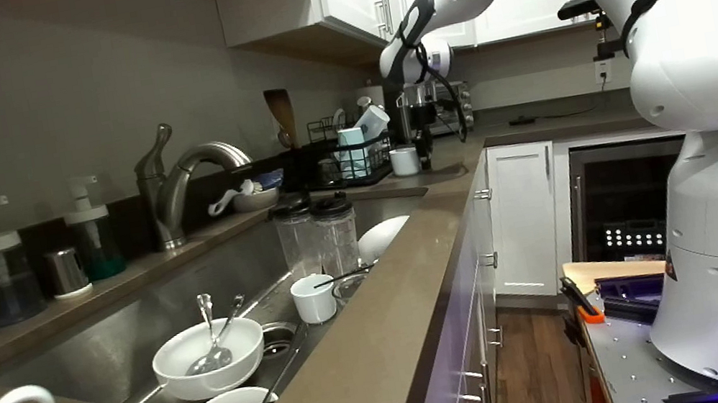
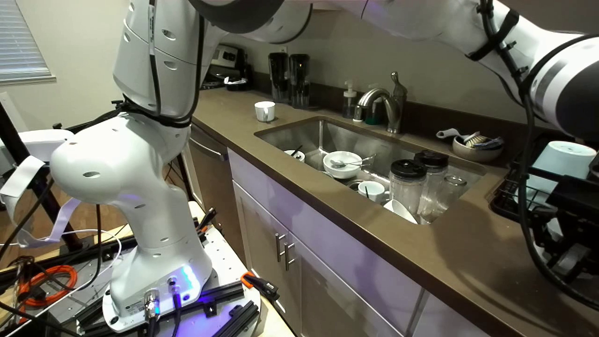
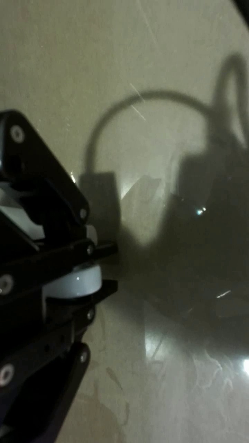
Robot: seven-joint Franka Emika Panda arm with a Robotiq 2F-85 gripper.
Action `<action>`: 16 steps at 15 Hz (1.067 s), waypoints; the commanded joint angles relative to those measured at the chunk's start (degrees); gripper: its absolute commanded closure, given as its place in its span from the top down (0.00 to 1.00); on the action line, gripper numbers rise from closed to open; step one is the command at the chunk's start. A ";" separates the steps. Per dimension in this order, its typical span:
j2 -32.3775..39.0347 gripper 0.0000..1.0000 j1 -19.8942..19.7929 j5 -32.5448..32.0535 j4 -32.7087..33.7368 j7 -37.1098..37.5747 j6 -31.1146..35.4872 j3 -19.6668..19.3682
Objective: Pick the white cup and pour its contents into the sink
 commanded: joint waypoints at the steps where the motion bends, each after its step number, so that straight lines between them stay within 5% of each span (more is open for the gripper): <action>1: 0.58 0.55 -0.38 -1.29 1.93 0.50 -0.66 0.36; 5: 0.48 0.81 -0.40 -1.61 2.59 0.51 -0.62 0.35; 6: 0.42 0.36 -0.48 -1.51 2.70 0.37 -0.64 0.41; 8: 0.56 0.39 -0.58 -1.34 3.05 0.30 -0.74 0.49; 13: 0.77 0.06 -0.71 -1.08 3.17 0.10 -0.84 0.66; 16: 0.40 0.06 -0.50 -1.47 2.64 0.60 -0.91 0.39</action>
